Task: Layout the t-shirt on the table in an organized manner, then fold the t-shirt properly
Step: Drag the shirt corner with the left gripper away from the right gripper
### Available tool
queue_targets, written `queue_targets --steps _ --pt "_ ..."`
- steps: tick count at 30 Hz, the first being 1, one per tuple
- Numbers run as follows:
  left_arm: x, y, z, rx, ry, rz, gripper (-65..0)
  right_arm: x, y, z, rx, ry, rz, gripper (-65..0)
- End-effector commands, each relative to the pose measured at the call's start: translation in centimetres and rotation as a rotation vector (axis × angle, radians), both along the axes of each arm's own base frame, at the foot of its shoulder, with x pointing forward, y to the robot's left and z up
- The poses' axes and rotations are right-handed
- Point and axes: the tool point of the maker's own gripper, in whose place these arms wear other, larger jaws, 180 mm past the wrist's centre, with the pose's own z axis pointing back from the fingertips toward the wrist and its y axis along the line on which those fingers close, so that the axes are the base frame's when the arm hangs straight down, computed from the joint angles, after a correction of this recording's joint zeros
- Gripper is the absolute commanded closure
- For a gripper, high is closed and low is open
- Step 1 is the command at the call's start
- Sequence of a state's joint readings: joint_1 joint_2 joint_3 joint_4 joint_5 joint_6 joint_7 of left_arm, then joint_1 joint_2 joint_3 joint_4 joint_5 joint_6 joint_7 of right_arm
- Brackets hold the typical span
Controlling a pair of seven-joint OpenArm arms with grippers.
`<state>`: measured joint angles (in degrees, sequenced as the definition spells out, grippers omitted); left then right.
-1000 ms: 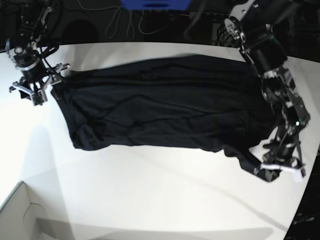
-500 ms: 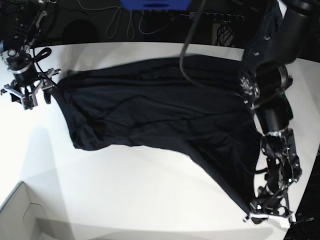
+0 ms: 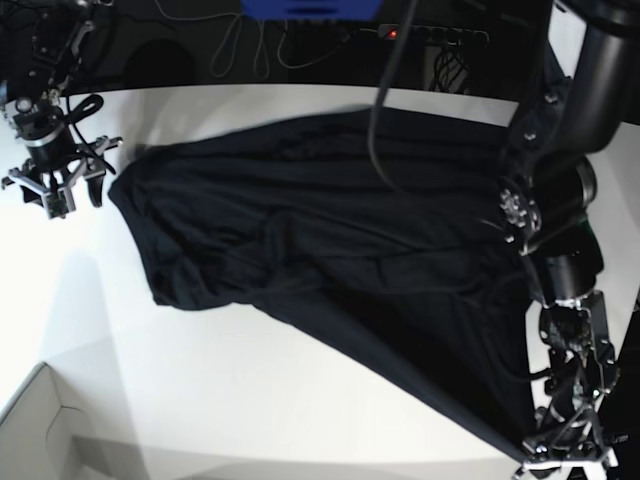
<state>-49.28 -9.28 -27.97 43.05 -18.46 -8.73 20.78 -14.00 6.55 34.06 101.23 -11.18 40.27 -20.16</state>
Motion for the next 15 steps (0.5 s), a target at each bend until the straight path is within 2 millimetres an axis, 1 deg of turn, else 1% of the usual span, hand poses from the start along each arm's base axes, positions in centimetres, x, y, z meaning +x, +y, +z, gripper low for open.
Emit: queue_targets --steps 1,2,4,5,9,11,13,15 --pt "0.9 0.4 3.2 0.002 -0.072 0.010 -0.3 0.7 -0.1 1.5 -0.010 -0.053 0.011 -35.2" --pt "1.0 0.4 2.9 -0.004 -0.068 0.012 -0.4 0.7 -0.1 1.5 -0.010 -0.053 0.011 -35.2" --pt "1.2 0.3 1.7 -0.018 -0.048 0.015 -0.4 0.8 0.0 1.5 -0.009 -0.053 0.016 -35.2" --pt "1.1 0.8 1.4 -0.016 -0.044 0.027 -0.5 0.8 0.1 1.4 -0.007 -0.053 0.017 -35.2" --pt "1.0 1.3 -0.4 -0.027 -0.031 0.054 -0.6 0.8 0.2 1.4 -0.003 -0.054 0.016 -35.2" --pt "1.2 1.7 -0.5 -0.031 -0.043 0.075 -1.0 0.8 0.2 1.4 -0.003 -0.054 0.016 -35.2" --pt "0.9 3.2 -1.3 -0.027 -0.032 0.109 -5.2 0.8 0.2 1.4 -0.001 -0.054 0.015 -35.4" --pt "0.7 4.1 -2.0 -0.027 -0.019 0.127 -12.9 0.8 0.2 1.4 -0.001 -0.055 0.013 -35.4"
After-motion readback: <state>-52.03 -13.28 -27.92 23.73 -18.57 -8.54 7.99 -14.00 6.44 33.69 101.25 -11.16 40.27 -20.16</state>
